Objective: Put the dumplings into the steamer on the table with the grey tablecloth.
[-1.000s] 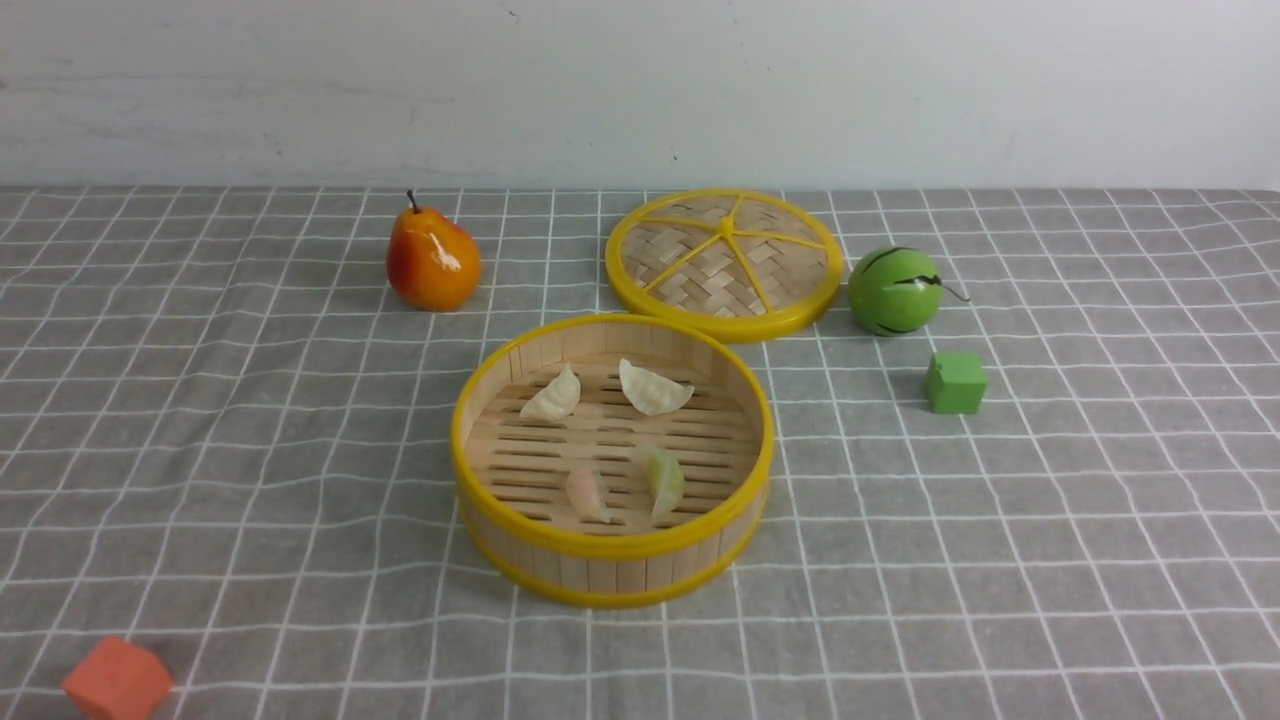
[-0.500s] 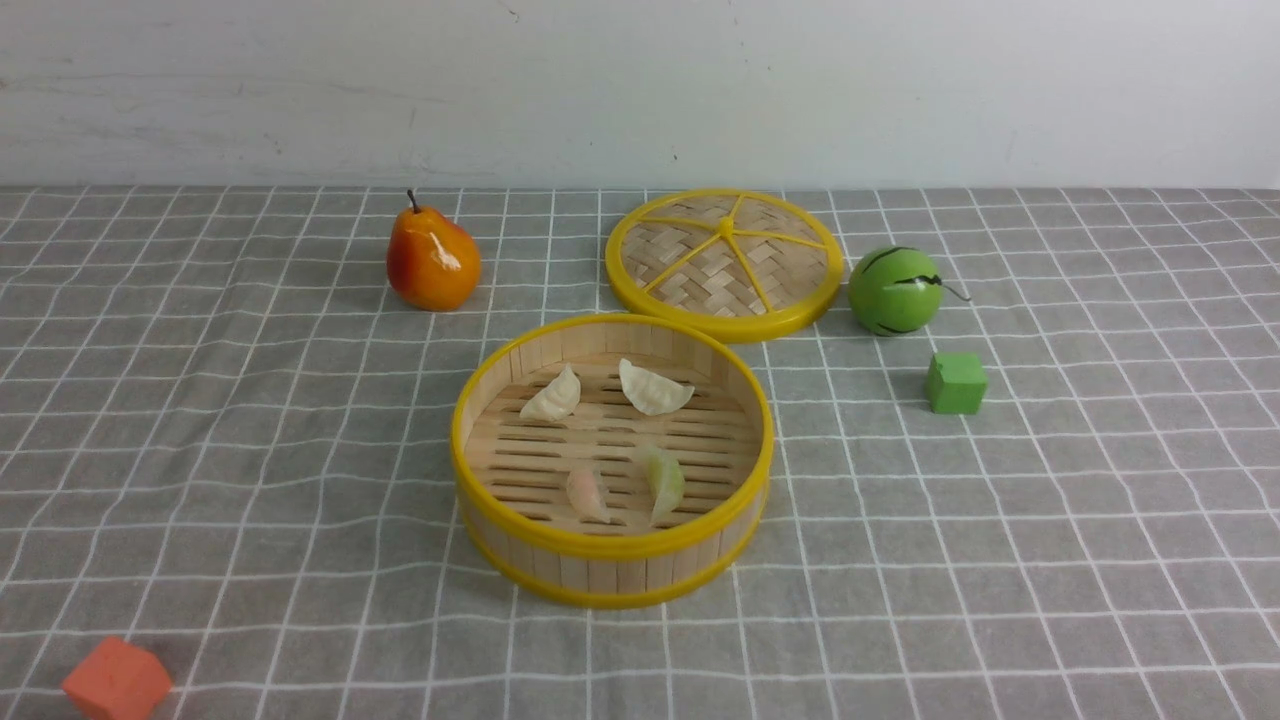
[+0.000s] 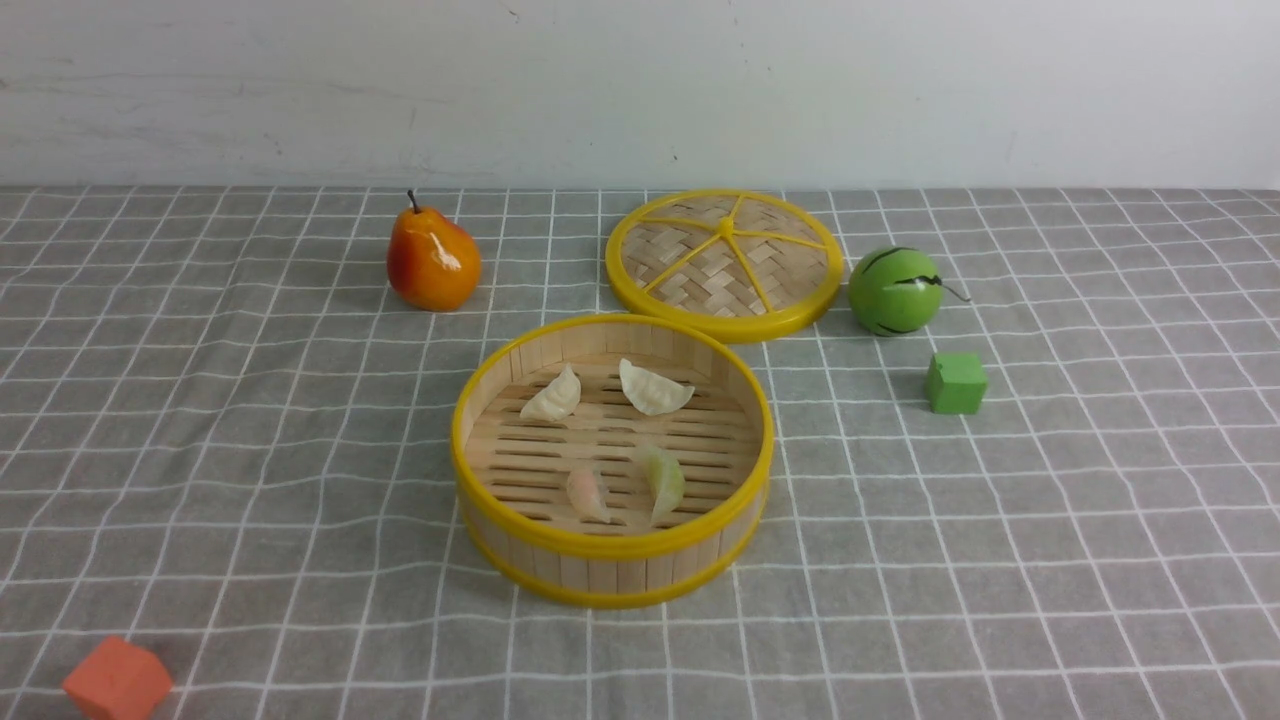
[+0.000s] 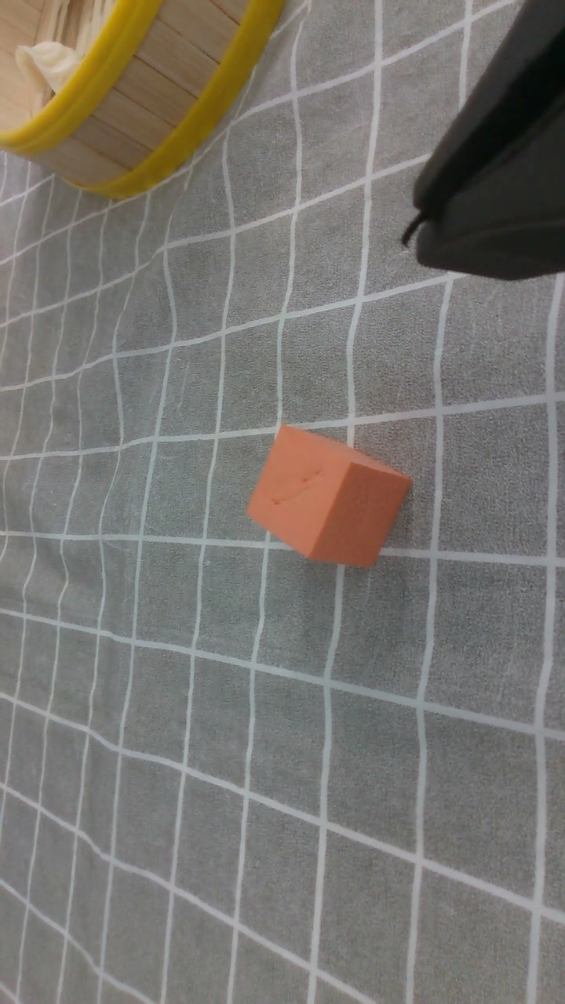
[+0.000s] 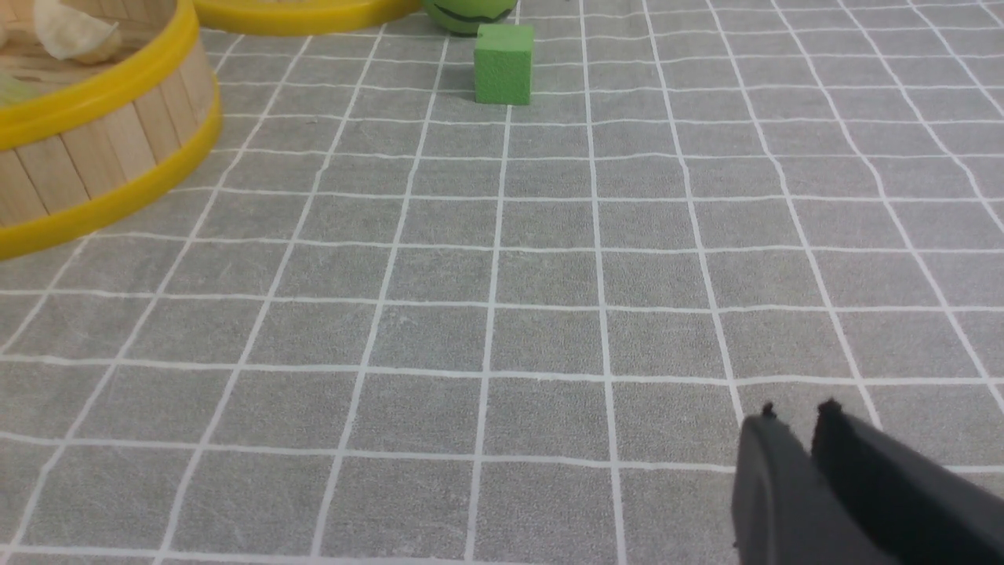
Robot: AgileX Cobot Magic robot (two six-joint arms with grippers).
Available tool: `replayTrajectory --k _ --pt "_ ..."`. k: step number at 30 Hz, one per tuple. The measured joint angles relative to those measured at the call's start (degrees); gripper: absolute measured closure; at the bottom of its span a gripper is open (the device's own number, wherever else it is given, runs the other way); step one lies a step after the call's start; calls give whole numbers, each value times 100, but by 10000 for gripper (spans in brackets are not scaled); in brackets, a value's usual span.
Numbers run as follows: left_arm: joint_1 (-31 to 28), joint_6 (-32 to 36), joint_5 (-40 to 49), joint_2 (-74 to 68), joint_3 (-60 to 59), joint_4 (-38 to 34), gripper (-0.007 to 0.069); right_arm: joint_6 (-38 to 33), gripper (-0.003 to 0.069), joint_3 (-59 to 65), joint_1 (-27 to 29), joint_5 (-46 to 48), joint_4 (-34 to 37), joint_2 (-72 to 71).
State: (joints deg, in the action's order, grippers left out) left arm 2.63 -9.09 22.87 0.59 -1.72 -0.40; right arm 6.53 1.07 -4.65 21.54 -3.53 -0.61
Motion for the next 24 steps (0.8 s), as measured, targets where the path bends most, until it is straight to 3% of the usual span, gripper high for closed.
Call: replayTrajectory --k 24 --pt "0 0 0 0 0 0 634 0 554 0 0 0 0 0"
